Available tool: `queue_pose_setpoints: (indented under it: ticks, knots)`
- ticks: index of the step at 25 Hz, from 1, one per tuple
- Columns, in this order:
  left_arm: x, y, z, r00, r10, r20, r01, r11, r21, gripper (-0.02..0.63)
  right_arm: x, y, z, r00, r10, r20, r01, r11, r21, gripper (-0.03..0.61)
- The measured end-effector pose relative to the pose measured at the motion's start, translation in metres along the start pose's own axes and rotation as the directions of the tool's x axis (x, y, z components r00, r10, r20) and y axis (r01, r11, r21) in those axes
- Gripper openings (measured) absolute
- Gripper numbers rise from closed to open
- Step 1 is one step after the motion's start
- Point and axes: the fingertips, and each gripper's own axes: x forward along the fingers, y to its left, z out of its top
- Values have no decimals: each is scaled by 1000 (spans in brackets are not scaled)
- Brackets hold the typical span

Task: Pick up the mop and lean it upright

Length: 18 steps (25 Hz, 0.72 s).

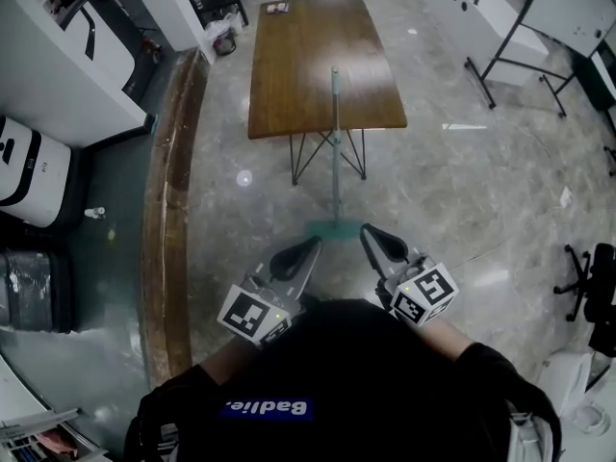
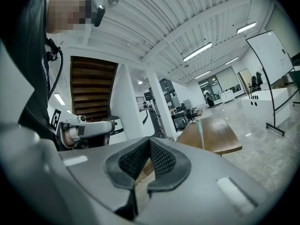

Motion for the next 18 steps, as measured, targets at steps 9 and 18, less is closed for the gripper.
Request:
queue_pose_setpoints:
  ticks: [9, 18]
  knots:
    - [-19, 85, 14, 999, -44, 19, 45, 999, -17, 20, 81, 2, 13, 997, -76, 20, 76, 997, -13, 5]
    - [-43, 143, 14, 998, -54, 34, 56, 997, -57, 20, 131, -5, 27, 985, -169, 34, 170, 985, -34, 5]
